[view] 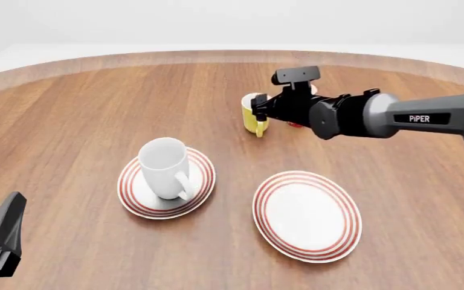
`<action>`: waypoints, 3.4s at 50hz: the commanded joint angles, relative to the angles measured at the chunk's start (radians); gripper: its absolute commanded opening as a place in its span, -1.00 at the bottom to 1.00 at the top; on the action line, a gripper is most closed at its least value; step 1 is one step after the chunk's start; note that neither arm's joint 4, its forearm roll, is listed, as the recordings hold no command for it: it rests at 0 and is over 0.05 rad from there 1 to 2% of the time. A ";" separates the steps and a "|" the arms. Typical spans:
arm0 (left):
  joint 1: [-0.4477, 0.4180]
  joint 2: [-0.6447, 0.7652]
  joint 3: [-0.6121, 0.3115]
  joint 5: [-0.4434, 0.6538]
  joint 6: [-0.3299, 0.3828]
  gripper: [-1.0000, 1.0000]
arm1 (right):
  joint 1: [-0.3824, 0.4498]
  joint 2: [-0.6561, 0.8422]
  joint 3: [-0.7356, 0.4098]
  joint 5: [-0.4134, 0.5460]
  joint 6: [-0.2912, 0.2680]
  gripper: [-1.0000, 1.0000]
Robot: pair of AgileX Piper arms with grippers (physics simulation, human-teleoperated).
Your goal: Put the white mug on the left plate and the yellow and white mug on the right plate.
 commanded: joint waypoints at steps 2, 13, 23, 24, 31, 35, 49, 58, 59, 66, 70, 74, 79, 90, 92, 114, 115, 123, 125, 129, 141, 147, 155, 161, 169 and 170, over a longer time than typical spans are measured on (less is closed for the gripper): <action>0.000 0.000 0.000 0.000 0.000 1.00 | 0.002 0.019 -0.015 0.007 0.000 1.00; 0.000 0.000 0.000 0.000 0.000 1.00 | 0.010 0.028 -0.023 0.015 -0.016 1.00; 0.000 0.000 0.000 0.000 0.000 1.00 | 0.010 0.028 -0.023 0.015 -0.016 1.00; 0.000 0.000 0.000 0.000 0.000 1.00 | 0.010 0.028 -0.023 0.015 -0.016 1.00; 0.000 0.000 0.000 0.000 0.000 1.00 | 0.004 0.014 -0.016 0.011 -0.012 1.00; 0.000 0.000 0.000 0.000 0.000 1.00 | 0.003 0.017 -0.024 0.011 -0.007 1.00; 0.000 0.000 0.000 0.000 0.000 1.00 | -0.007 0.043 -0.046 0.016 0.004 1.00; 0.000 0.000 0.000 0.000 0.000 1.00 | -0.015 0.105 -0.094 0.029 0.021 1.00; 0.000 0.000 0.000 0.000 0.000 1.00 | -0.015 0.105 -0.094 0.029 0.021 1.00; 0.000 0.000 0.000 0.000 0.000 1.00 | -0.017 0.130 -0.117 0.037 0.029 1.00; 0.000 0.000 0.000 0.000 0.000 1.00 | -0.017 0.142 -0.122 0.034 0.039 1.00; 0.000 0.000 0.000 0.000 0.000 1.00 | -0.017 0.142 -0.122 0.034 0.039 1.00; 0.000 0.000 0.000 0.000 0.000 1.00 | -0.017 0.172 -0.140 0.035 0.060 1.00; 0.000 0.000 0.000 0.000 0.000 1.00 | -0.015 0.205 -0.160 0.039 0.075 1.00; 0.000 0.000 0.000 0.000 0.000 1.00 | -0.015 0.215 -0.169 0.042 0.077 1.00; 0.000 0.000 0.000 0.000 0.000 1.00 | -0.006 0.251 -0.174 0.038 0.111 1.00; 0.000 0.000 0.000 0.000 0.000 1.00 | -0.006 0.251 -0.174 0.038 0.111 1.00; 0.000 0.000 0.000 0.000 0.000 1.00 | -0.015 0.249 -0.157 0.028 0.119 1.00; 0.000 0.000 0.000 0.000 0.000 1.00 | -0.015 0.249 -0.157 0.028 0.119 1.00; 0.000 0.000 0.000 0.000 0.000 1.00 | -0.015 0.249 -0.157 0.028 0.119 1.00; 0.000 0.000 0.000 0.000 0.000 1.00 | -0.007 0.293 -0.189 0.032 0.135 1.00; 0.000 0.000 0.000 0.000 0.000 1.00 | -0.001 0.309 -0.209 0.040 0.135 1.00; 0.000 0.000 0.000 0.000 0.000 1.00 | 0.008 0.340 -0.239 0.051 0.142 1.00; 0.000 0.000 0.000 0.000 0.000 1.00 | 0.008 0.342 -0.239 0.050 0.143 1.00; 0.000 0.000 0.000 0.000 0.000 1.00 | 0.006 0.331 -0.227 0.045 0.142 -1.00; 0.000 0.000 0.000 0.000 0.000 1.00 | 0.006 0.331 -0.227 0.045 0.142 -1.00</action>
